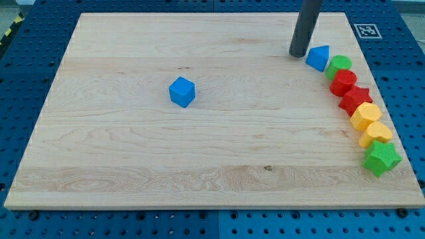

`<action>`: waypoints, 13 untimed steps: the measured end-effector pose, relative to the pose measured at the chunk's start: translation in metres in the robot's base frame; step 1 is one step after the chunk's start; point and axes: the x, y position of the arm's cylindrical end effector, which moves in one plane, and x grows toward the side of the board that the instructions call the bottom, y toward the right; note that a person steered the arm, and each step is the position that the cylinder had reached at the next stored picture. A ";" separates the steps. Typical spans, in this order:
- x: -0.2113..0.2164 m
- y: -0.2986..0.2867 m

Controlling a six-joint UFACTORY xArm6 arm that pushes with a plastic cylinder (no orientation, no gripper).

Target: Move the blue cube towards top center

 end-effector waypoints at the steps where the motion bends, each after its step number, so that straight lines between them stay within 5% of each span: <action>1: 0.012 -0.027; 4: 0.020 0.009; 7: 0.028 -0.053; 10: 0.187 -0.133; 11: 0.210 -0.208; 13: 0.149 -0.275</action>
